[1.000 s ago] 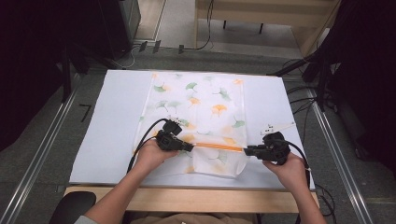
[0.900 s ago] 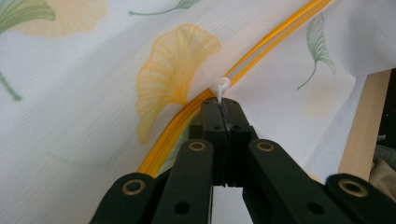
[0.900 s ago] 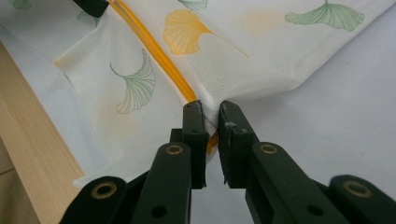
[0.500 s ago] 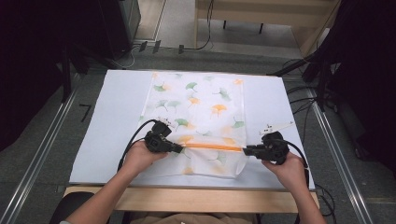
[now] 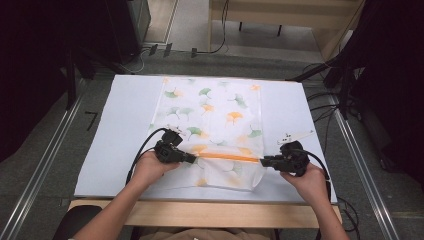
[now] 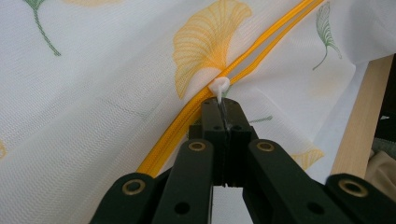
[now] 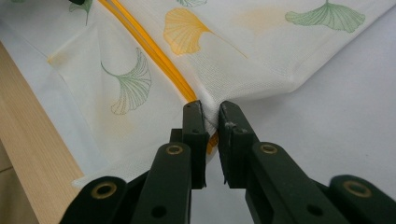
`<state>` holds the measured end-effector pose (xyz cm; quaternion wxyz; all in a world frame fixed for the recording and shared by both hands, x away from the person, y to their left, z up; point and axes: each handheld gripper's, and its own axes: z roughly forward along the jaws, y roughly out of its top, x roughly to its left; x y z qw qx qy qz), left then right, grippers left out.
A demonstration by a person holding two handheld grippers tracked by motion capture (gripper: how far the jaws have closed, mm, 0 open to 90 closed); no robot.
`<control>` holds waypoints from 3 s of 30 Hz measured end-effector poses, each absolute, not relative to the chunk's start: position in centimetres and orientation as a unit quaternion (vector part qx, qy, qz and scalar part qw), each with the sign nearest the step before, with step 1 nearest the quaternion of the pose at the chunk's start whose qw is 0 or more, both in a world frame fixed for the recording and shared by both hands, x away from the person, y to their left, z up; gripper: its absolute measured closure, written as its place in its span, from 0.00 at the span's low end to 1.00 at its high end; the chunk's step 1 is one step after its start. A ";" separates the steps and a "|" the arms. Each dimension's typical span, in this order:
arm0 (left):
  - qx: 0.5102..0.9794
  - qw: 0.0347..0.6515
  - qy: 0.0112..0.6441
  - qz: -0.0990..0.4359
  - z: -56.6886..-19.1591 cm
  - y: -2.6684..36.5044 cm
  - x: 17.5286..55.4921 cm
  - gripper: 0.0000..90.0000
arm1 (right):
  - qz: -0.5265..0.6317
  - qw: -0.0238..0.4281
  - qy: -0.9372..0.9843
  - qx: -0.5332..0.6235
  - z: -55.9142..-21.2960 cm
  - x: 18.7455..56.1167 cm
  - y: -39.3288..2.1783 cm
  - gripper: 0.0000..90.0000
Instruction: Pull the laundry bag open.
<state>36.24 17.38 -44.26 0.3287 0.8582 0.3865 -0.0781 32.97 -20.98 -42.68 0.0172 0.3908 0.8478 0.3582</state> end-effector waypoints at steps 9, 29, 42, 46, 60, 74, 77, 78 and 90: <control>0.856 0.333 0.387 -0.079 -44.1 17.6 36.3 1.00 | 0.360 0.017 0.847 0.390 -42.6 33.0 -21.0 0.93; 0.853 0.319 0.404 -0.081 -43.8 20.3 36.3 1.00 | 0.359 0.015 0.847 0.392 -42.7 33.2 -21.1 0.93; 0.849 0.321 0.410 -0.084 -43.9 20.5 36.2 1.00 | 0.358 0.013 0.848 0.392 -42.8 33.4 -21.1 0.93; 0.849 0.322 0.411 -0.085 -43.9 20.6 36.2 1.00 | 0.358 0.012 0.848 0.391 -42.8 33.4 -21.1 0.93; 0.847 0.319 0.415 -0.088 -44.1 21.1 36.4 1.00 | 0.360 0.011 0.847 0.390 -42.7 33.4 -21.1 0.93; 0.841 0.312 0.434 -0.088 -43.7 24.1 36.2 1.00 | 0.360 0.010 0.848 0.388 -42.7 33.7 -21.1 0.93; 0.838 0.316 0.437 -0.087 -43.6 24.6 36.1 1.00 | 0.360 0.008 0.848 0.389 -42.7 33.8 -21.0 0.93; 0.837 0.316 0.438 -0.086 -43.6 24.6 36.1 1.00 | 0.360 0.009 0.849 0.388 -42.7 33.8 -21.0 0.93; 0.837 0.317 0.439 -0.087 -43.6 24.6 36.1 1.00 | 0.359 0.008 0.848 0.389 -42.7 33.8 -21.0 0.93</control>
